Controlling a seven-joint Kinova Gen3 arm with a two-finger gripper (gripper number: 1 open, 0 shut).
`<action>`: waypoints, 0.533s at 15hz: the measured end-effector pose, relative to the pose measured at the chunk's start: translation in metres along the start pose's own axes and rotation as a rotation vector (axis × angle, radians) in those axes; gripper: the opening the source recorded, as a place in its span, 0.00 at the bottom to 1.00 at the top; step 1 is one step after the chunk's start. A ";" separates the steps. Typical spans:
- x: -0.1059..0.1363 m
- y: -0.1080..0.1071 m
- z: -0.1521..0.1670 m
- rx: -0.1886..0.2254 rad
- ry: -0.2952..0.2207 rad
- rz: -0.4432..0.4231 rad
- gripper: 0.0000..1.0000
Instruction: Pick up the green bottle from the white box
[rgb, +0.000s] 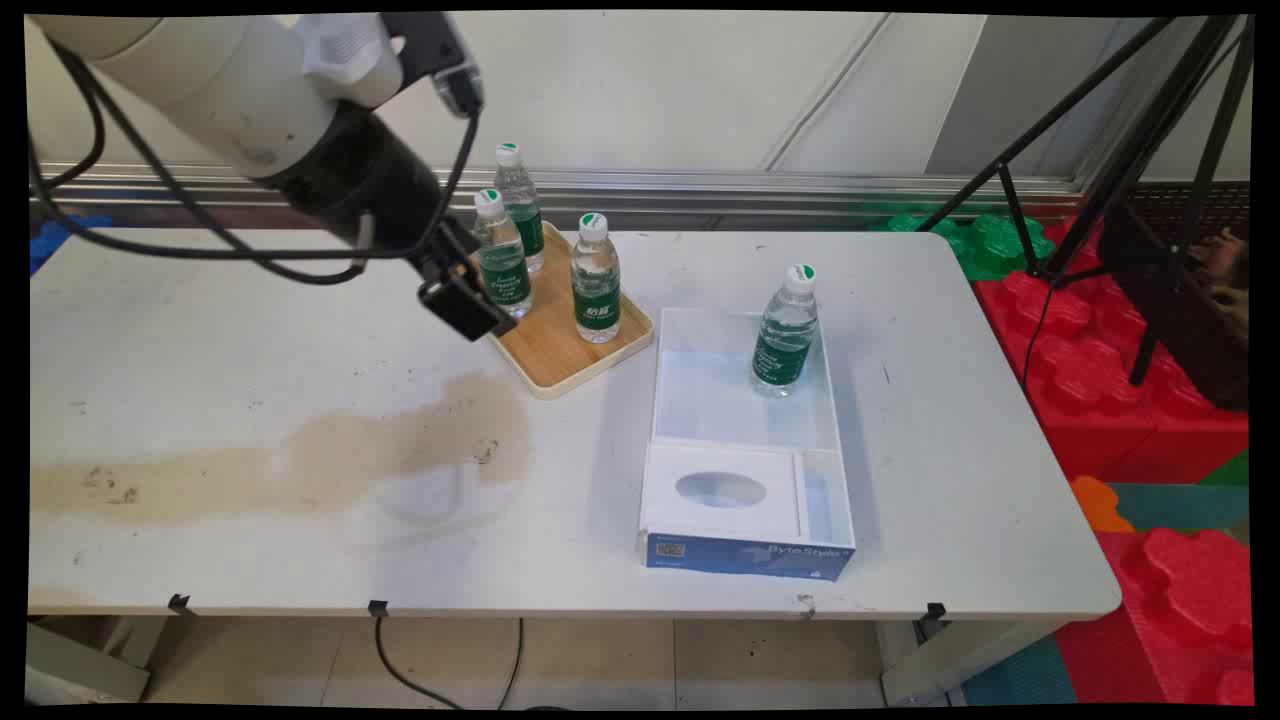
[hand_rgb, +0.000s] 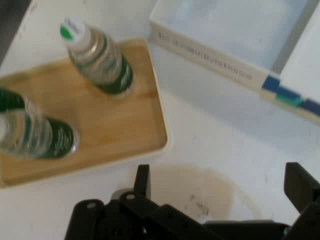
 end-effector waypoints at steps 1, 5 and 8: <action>0.007 0.002 0.000 0.000 0.011 0.007 1.00; 0.040 0.010 0.006 -0.005 0.061 0.033 1.00; 0.066 0.015 0.017 -0.008 0.089 0.050 1.00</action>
